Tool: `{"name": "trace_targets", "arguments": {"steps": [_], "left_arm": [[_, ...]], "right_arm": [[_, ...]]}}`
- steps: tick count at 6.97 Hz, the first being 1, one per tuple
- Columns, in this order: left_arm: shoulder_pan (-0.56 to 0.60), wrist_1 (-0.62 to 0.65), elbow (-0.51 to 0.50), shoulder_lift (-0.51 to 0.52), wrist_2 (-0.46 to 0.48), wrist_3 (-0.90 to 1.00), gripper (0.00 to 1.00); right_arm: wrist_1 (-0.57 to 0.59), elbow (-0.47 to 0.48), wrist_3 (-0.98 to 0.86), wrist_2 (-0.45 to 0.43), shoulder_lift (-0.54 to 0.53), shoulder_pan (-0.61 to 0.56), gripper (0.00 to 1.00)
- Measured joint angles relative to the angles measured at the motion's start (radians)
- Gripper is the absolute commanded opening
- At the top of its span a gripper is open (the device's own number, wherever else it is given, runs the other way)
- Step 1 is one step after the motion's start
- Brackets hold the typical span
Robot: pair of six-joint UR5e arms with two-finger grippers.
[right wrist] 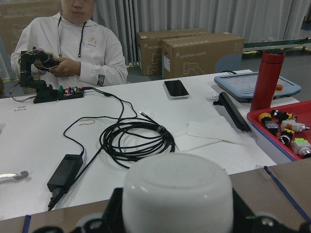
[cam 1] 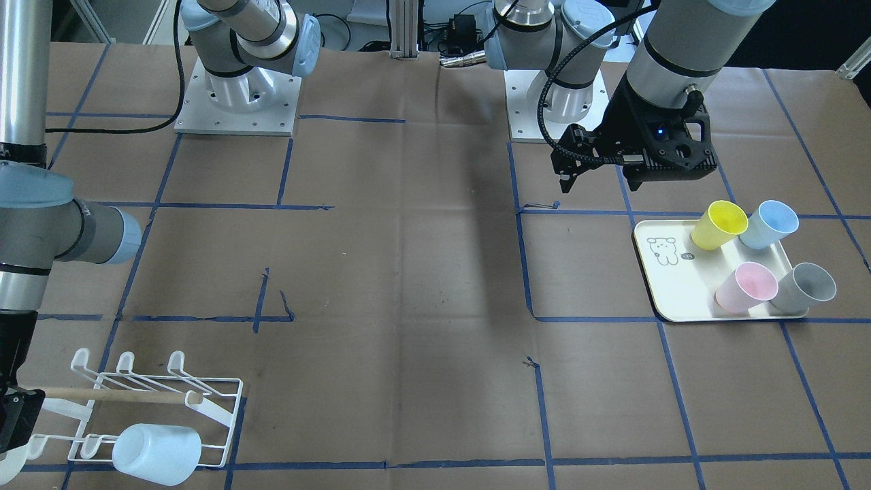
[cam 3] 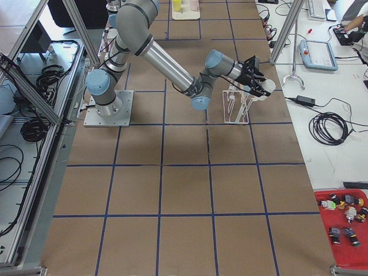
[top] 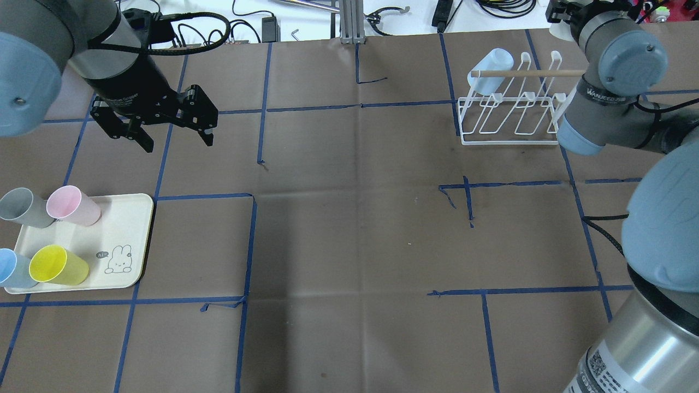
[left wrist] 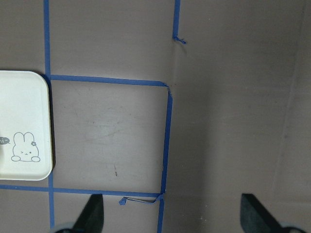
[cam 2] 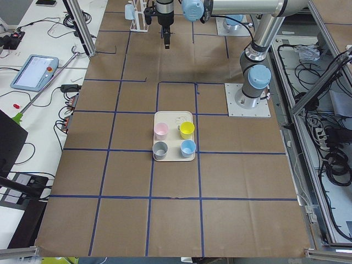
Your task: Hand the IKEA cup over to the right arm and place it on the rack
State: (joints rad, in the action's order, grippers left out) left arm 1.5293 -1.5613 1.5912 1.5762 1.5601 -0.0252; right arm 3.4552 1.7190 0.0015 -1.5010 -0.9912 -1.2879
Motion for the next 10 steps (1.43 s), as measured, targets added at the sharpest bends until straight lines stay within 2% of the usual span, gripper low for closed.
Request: {"name": "trace_targets", "arguments": {"steps": [5, 6, 7, 10], "left_arm": [[0.000, 0.009, -0.002, 0.001, 0.000, 0.004, 1.00], [0.000, 0.009, -0.002, 0.001, 0.000, 0.005, 1.00], [0.000, 0.009, -0.003, 0.001, 0.000, 0.005, 1.00], [0.000, 0.009, -0.003, 0.001, -0.001, 0.004, 1.00]], "right_arm": [[0.060, 0.045, -0.001, -0.021, 0.037, -0.002, 0.11], [0.061, 0.060, -0.001, -0.024, 0.035, -0.004, 0.53], [0.060, 0.068, -0.001, -0.027, 0.033, -0.004, 1.00], [0.050, 0.068, -0.004, -0.051, 0.026, -0.007, 1.00]]}}
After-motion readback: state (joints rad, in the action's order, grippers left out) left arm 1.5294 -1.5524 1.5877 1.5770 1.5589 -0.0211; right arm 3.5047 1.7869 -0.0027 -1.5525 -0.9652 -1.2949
